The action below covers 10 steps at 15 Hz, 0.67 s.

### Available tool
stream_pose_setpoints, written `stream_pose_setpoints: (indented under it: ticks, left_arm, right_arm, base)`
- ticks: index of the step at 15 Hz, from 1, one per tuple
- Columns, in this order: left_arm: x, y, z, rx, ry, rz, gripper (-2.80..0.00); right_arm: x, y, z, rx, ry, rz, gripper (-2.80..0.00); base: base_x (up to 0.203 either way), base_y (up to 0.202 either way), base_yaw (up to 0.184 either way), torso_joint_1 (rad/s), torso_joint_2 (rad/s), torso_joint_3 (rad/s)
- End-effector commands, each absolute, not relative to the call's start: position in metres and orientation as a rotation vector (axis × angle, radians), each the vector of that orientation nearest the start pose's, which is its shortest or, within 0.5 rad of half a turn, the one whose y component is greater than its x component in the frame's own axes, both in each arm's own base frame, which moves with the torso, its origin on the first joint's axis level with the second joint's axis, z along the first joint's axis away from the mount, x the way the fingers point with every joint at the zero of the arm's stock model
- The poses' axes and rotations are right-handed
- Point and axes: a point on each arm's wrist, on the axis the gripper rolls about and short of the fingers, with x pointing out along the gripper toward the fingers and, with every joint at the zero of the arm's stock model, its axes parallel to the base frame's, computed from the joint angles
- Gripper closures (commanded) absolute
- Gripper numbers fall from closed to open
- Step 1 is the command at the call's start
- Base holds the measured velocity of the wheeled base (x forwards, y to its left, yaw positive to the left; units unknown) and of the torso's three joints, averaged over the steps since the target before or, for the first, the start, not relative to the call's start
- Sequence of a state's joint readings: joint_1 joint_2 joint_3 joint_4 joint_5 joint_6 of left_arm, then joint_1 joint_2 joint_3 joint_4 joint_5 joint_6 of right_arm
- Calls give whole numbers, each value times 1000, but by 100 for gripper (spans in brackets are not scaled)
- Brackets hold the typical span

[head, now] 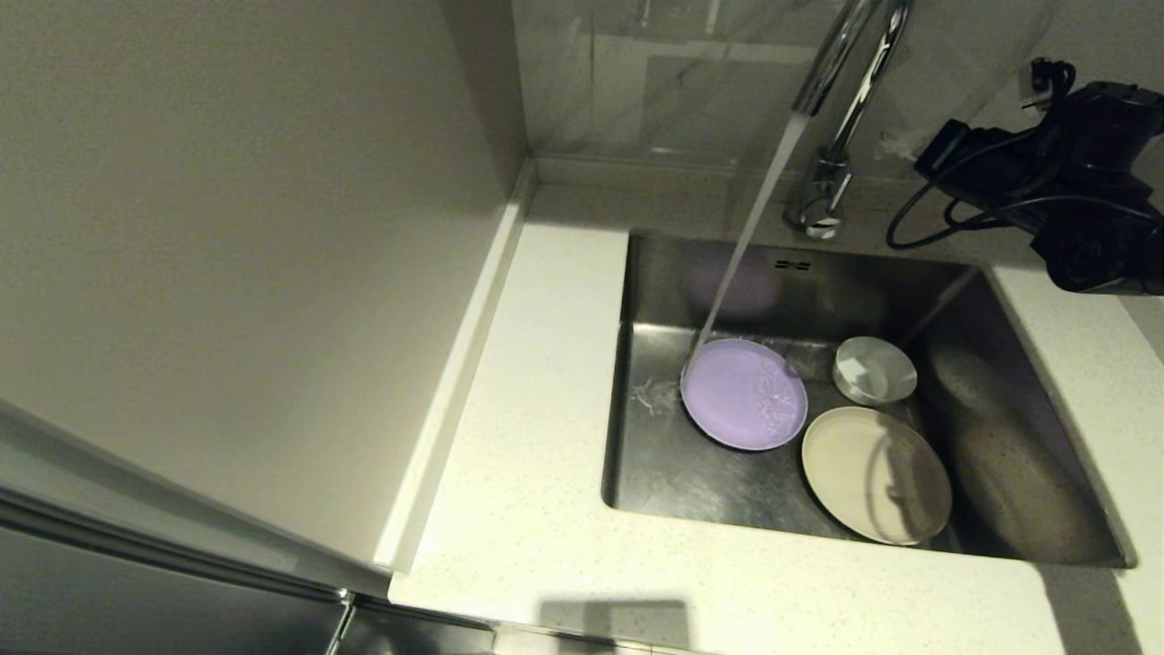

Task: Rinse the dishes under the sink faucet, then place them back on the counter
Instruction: Turn on the faucet, then wait for the water to rinse the bowl

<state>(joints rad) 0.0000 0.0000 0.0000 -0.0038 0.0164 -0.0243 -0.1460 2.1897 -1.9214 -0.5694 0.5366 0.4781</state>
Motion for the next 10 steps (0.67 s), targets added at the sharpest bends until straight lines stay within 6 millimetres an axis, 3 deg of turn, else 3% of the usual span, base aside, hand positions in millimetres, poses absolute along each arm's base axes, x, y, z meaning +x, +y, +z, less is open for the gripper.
stream_pose_setpoints:
  ticks: [1,3,5,8,10]
  left_arm:
    - [-23,0,76,-25,-6,17,0]
    - [-23,0,76,-25,-6,17,0]
    - [-23,0,76,-25,-6,17,0]
    - [-23,0,76,-25,-6,17,0]
    - [-23,0,76,-25,-6,17,0]
  right_arm:
    - [449,-79,296,94,-200,361,0]
    - [439,-102,282,-61,-35,221,0]
    - [411,-106,287,-49,155,28,0]
    - [342,-92,299,11,450,-127,0]
    - [293,-77,285,44,561,-147,0]
  base:
    - [0,0,0,0,0,0]
    - [0,0,0,0,0,0]
    - [0,0,0,0,0,0]
    - [0,0,0,0,0,0]
    - [0,0,0,0,0,0]
